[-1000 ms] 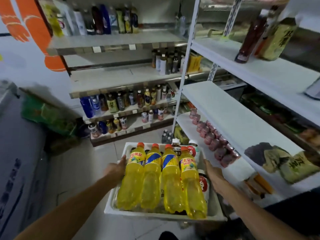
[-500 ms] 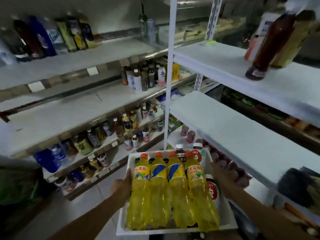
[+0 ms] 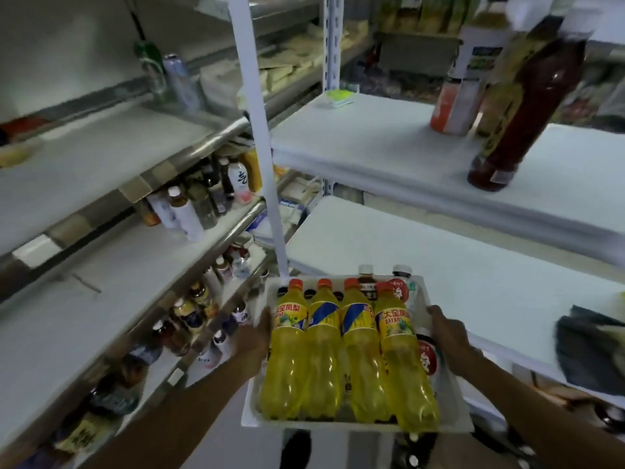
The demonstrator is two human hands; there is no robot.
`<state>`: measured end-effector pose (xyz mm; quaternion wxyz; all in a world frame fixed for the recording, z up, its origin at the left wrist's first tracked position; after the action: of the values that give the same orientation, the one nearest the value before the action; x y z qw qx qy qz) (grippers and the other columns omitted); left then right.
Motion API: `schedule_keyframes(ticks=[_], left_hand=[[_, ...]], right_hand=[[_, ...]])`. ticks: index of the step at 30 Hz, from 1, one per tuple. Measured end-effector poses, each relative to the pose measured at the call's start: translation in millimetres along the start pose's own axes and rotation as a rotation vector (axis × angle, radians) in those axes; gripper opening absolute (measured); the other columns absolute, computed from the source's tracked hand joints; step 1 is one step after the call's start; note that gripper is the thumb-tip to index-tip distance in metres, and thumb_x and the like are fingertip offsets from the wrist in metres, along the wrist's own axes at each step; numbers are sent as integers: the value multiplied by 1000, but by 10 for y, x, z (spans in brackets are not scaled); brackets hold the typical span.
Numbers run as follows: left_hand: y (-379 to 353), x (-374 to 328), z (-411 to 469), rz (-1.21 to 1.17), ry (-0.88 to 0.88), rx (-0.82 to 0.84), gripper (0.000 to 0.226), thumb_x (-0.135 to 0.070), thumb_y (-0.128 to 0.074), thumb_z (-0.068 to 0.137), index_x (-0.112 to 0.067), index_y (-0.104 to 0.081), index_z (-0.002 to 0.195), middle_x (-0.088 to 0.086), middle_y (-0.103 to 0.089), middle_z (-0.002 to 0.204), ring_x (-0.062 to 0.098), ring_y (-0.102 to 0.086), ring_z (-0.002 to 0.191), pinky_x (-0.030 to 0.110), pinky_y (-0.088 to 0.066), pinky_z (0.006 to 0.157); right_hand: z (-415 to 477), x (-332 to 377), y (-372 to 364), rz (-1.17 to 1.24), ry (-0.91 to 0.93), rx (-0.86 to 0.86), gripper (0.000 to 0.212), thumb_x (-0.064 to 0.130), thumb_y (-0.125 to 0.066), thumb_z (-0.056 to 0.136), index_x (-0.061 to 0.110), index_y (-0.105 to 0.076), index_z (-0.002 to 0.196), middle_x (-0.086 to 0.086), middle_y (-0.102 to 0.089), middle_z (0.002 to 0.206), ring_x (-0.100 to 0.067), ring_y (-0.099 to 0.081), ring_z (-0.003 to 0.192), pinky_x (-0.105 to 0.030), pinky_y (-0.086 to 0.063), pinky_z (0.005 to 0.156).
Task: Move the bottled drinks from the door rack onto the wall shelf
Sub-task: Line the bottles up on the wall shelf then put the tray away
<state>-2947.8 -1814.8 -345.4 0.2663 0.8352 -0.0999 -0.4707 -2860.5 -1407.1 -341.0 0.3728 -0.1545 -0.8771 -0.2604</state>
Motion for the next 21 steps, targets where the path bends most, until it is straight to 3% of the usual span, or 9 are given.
schedule_keyframes(ticks=[3,5,7,9,11,13,14,18,21], left_hand=[[-273,-464,432,42,-88,96,65,-58,-45,95,-4,-58,129,21,-64,118,32,-63,96,33,-50,76],[-425,-779,707,85,-156,167,67,-63,-42,93,-9,-57,130,19,-65,116,28,-65,91,27,-49,65],[-618,-1075,946,67,-197,266,68,-73,-41,86,-10,-65,94,14,-68,81,18,-63,60,23,-44,44],[-825,-1341,1162,133,-240,295,76,-81,-37,79,-10,-58,65,15,-65,63,24,-65,55,35,-53,48],[-1007,-1504,1362,195,-228,297,79,-77,-38,84,-3,-65,75,20,-68,77,33,-68,72,45,-58,66],[-1196,-1617,1514,258,-233,318,79,-72,-38,88,1,-67,102,23,-68,94,37,-67,86,43,-57,75],[-1283,-1636,1584,270,-232,332,78,-70,-39,89,1,-65,106,23,-67,98,37,-66,90,41,-56,76],[-1537,-1599,1833,282,-223,339,81,-73,-38,87,3,-68,90,21,-69,92,33,-67,81,40,-56,74],[-1599,-1695,1901,274,-218,322,79,-70,-43,88,5,-68,92,20,-69,91,31,-65,79,33,-48,64]], right_hand=[[157,222,72,39,-18,-139,46,43,-52,96,0,-63,81,-21,-67,86,-31,-62,69,-39,-52,71],[257,338,94,37,-35,-185,44,37,-52,98,-4,-63,88,-22,-65,91,-28,-58,63,-33,-46,60],[334,408,104,72,-52,-216,41,34,-50,99,-3,-62,88,-21,-63,90,-26,-56,61,-32,-41,56],[421,480,127,118,-58,-266,39,35,-49,100,2,-61,81,-20,-63,91,-27,-57,63,-35,-45,63],[505,566,116,149,-72,-296,38,36,-48,101,7,-59,78,-19,-63,93,-29,-58,66,-38,-47,73],[623,601,100,155,-89,-311,38,36,-47,101,8,-57,78,-18,-63,93,-29,-58,67,-42,-47,79],[683,602,98,156,-94,-324,38,37,-47,101,8,-56,78,-18,-63,93,-29,-58,67,-43,-46,80],[918,544,40,172,-113,-331,39,39,-45,101,9,-55,79,-16,-63,91,-29,-59,69,-44,-47,81],[1026,519,16,179,-165,-344,41,42,-44,101,9,-55,79,-19,-64,95,-35,-61,80,-47,-50,84]])
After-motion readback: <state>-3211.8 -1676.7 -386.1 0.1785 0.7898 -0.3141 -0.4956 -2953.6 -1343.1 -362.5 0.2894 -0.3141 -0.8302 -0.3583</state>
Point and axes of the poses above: each hand's wrist, its own z-axis towards the middle knuckle, its own y-axis out of the back of the hand, x = y × z, the point moved 8 cm from there along z, towards the middle knuckle
